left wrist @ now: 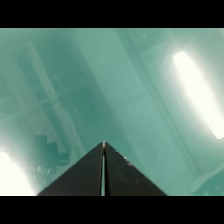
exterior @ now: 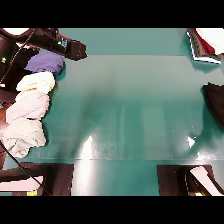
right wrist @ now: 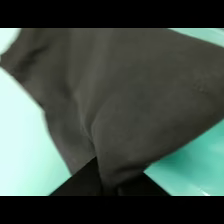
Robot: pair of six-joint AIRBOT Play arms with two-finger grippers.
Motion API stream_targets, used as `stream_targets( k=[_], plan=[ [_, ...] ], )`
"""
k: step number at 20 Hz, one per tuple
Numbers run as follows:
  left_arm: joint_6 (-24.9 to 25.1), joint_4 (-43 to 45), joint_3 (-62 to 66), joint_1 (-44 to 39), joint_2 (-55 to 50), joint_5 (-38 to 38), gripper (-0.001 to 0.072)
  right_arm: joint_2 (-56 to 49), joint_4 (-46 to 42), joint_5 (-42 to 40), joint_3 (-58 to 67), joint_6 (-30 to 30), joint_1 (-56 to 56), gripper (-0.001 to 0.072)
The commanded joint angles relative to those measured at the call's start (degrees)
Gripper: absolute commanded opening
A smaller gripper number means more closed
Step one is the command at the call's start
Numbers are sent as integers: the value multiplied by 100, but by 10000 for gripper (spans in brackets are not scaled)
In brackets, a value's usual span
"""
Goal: Fold the shirts.
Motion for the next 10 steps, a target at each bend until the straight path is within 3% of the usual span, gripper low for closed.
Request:
stream_targets(
  k=[1, 2, 5, 10],
  plan=[
    [4, 15, -2, -9, 4, 15, 22, -157, -1432, 568, 352, 223, -109, 376],
    [4, 17, -2, -9, 4, 13, 22, -291, -1821, 881, 595, 225, -109, 517],
    [2, 13, -2, -9, 4, 28, 22, -629, -2249, 1746, 1543, 243, -105, 511],
    [0, 11, -2, -9, 2, 103, 22, -756, -1458, 1934, 2728, 289, 986, 510]
  ],
)
